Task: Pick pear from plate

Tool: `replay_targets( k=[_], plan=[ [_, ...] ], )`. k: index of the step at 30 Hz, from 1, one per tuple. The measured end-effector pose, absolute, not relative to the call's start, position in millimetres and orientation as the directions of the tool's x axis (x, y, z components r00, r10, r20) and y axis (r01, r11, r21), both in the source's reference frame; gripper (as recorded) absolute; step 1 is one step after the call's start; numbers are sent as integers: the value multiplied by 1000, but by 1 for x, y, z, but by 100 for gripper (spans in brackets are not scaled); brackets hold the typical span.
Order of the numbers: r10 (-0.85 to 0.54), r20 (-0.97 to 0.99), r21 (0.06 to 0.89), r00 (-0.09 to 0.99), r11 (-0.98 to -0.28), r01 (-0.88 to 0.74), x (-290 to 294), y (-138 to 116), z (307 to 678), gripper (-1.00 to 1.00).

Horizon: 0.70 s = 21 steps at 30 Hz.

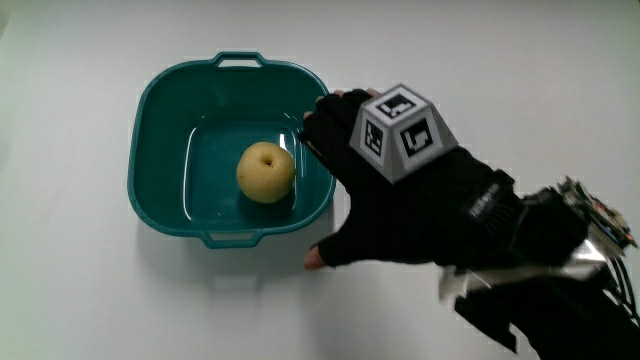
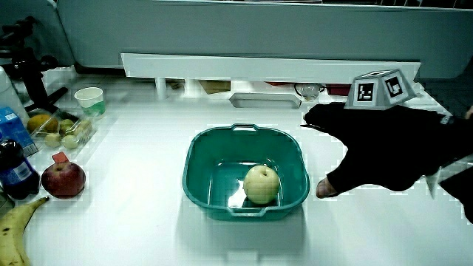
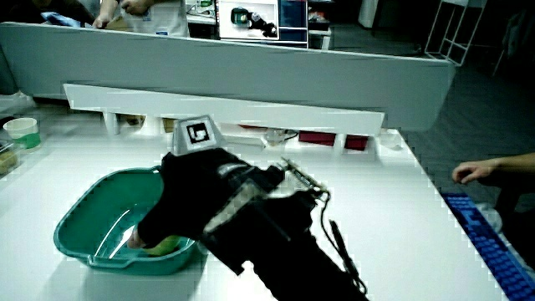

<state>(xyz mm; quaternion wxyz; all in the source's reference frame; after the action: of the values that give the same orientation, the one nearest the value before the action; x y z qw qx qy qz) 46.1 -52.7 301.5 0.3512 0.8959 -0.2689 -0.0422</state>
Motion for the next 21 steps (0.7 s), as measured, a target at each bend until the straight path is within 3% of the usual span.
replay_targets(
  k=[7, 9, 10, 11, 13, 14, 15, 21],
  plan=[
    [-440, 76, 732, 895, -585, -349, 38, -74, 327, 0],
    [-449, 145, 764, 882, -515, -388, 32, -76, 332, 0],
    [-436, 97, 753, 895, -555, -352, 30, -79, 336, 0],
    [-454, 141, 776, 880, -501, -383, 26, -79, 339, 0],
    [-443, 86, 767, 893, -543, -343, 20, -82, 345, 0],
    [-460, 137, 783, 877, -492, -380, 16, -83, 347, 0],
    [-459, 150, 783, 876, -486, -389, 14, -84, 351, 0],
    [-443, 126, 755, 888, -537, -375, 4, -95, 372, 0]
  ],
)
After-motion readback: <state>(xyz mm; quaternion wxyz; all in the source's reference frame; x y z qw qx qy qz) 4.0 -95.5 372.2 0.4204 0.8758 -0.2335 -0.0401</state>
